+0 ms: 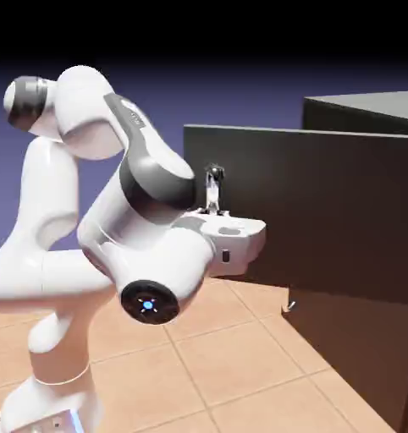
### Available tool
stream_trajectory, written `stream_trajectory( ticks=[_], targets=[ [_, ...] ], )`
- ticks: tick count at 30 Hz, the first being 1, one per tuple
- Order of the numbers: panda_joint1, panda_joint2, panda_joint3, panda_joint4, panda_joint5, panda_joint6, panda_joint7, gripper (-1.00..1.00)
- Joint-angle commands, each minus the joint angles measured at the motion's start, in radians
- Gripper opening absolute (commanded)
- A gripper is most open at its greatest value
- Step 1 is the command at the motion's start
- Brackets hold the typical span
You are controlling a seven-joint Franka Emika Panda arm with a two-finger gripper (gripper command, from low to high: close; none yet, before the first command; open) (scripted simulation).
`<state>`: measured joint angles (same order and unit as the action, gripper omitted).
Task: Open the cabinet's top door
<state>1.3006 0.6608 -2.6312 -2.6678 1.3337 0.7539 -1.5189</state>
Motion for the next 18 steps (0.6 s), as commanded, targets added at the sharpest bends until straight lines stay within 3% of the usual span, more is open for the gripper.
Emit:
stream_trajectory(
  ticks=[1, 18],
  targets=[
    [-0.008, -0.036, 0.002, 0.027, -0.032, -0.001, -0.019, -1.0],
    [-0.04, -0.652, 0.059, 0.562, -0.47, -0.026, -0.125, -1.0]
  ],
)
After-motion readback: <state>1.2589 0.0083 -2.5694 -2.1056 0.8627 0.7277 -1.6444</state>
